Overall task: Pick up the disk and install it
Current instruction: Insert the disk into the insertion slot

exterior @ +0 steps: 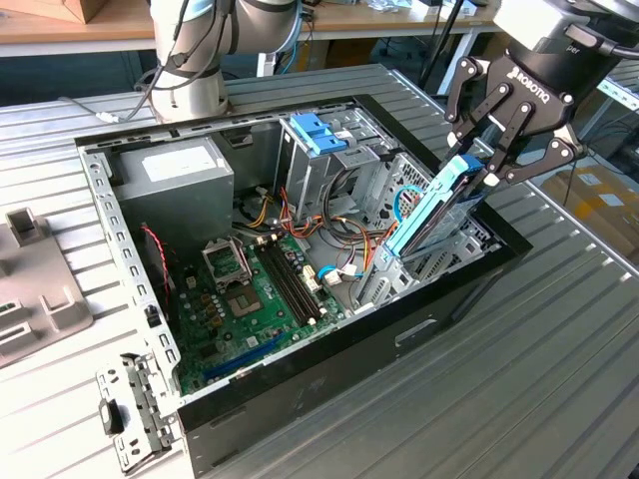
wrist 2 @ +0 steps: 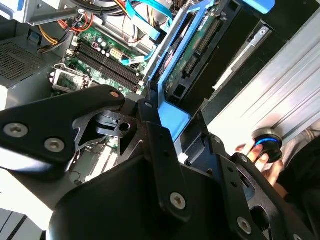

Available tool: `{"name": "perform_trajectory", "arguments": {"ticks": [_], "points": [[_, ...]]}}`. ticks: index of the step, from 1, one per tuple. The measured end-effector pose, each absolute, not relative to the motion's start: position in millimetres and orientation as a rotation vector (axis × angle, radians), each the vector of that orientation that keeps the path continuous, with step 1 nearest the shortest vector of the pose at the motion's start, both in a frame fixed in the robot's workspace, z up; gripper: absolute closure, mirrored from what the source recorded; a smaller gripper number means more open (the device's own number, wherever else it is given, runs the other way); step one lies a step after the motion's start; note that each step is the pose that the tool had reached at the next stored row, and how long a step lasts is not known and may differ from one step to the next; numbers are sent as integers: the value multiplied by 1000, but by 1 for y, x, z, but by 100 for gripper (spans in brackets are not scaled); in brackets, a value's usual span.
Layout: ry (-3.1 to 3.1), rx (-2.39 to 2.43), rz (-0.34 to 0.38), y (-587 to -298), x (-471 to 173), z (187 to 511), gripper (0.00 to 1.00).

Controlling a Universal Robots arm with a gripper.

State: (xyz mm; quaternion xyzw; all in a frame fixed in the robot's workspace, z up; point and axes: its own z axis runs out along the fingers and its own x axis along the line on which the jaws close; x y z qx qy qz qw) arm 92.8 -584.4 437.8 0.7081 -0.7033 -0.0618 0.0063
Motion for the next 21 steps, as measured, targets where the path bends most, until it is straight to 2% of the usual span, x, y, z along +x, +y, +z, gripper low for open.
{"name": "perform_trajectory", "arguments": {"ticks": [12, 13, 14, 21], "points": [[-2201, 2216, -193, -584, 93, 473, 56], [-2199, 2214, -199, -584, 95, 474, 82], [-2197, 2211, -205, -584, 98, 473, 89], [-2197, 2211, -205, -584, 93, 465, 89]]}}
